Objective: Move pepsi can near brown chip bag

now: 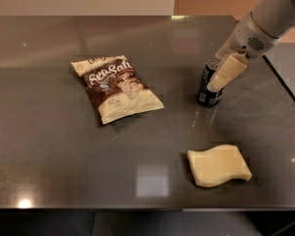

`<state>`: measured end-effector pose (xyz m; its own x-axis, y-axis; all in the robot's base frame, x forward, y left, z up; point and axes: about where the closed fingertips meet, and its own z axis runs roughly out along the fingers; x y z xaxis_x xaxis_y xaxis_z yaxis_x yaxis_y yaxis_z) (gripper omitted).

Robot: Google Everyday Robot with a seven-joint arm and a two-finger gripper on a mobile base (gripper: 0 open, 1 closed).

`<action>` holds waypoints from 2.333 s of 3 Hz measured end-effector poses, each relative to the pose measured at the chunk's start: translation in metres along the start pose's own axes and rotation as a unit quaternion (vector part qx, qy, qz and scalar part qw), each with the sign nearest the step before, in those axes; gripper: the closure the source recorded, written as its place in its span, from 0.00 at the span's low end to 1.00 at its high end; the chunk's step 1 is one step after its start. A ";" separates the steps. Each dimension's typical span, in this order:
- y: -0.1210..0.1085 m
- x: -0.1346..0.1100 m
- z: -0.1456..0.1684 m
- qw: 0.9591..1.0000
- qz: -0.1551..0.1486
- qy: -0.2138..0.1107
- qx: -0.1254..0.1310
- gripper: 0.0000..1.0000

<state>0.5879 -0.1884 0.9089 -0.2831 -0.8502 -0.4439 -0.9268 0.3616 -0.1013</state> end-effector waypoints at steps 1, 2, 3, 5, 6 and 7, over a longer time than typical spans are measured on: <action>0.005 -0.006 0.000 1.000 -0.004 -0.009 -0.008 0.48; 0.014 -0.018 -0.003 1.000 -0.011 -0.020 -0.015 0.72; 0.031 -0.044 -0.004 0.998 -0.033 -0.038 -0.035 0.94; 0.065 -0.086 0.016 0.992 -0.078 -0.052 -0.080 1.00; 0.070 -0.092 0.025 0.991 -0.093 -0.045 -0.084 0.84; 0.070 -0.094 0.031 0.991 -0.103 -0.037 -0.081 0.61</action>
Offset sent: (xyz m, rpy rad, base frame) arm -0.0181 0.0301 0.0221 0.0637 -0.0017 0.0605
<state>0.5568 -0.0715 0.9156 -0.0699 -0.8672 -0.4931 -0.9922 0.1115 -0.0554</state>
